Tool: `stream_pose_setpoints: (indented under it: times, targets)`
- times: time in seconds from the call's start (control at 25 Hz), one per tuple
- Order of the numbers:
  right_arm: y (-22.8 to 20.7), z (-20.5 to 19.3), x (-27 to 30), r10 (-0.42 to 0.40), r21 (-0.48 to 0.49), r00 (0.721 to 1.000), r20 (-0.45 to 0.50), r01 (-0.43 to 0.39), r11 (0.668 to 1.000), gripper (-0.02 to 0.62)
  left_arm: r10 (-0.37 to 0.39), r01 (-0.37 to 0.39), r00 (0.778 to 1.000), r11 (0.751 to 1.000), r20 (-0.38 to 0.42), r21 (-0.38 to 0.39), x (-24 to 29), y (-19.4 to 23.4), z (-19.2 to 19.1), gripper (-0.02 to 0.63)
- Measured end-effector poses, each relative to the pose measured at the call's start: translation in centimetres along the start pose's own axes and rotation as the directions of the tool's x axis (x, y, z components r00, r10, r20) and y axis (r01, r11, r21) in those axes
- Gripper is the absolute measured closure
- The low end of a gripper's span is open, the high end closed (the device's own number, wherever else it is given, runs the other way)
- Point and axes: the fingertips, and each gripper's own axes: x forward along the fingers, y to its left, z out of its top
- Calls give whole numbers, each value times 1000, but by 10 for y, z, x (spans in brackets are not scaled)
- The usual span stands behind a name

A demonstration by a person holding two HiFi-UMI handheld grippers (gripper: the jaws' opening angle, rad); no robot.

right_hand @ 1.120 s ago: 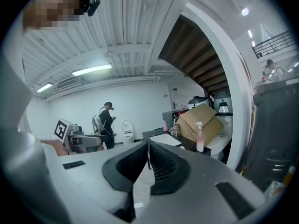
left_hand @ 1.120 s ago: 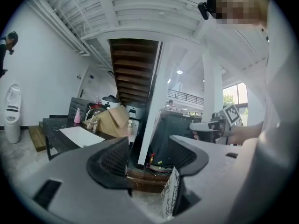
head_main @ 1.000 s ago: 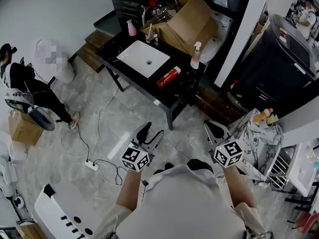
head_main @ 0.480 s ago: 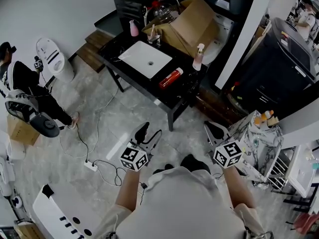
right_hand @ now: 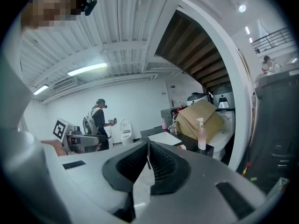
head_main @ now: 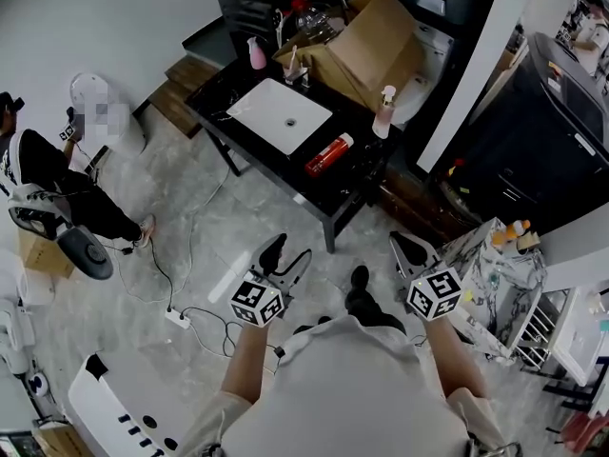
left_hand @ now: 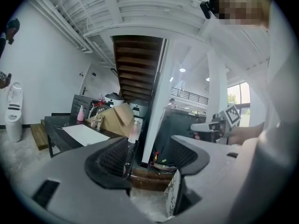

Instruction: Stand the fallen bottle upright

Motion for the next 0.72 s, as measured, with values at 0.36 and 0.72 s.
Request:
stream_pose_setpoints:
  times: [0.36, 0.72]
  targets:
    - [-55, 18, 52, 24, 25, 1000, -6, -24, 999, 557, 11, -11, 1000, 1000, -20, -7, 62, 28, 16, 313]
    - [-119, 32, 109, 50, 54, 998, -29, -48, 997, 557, 34, -35, 998, 999, -54, -24, 131, 64, 30, 308]
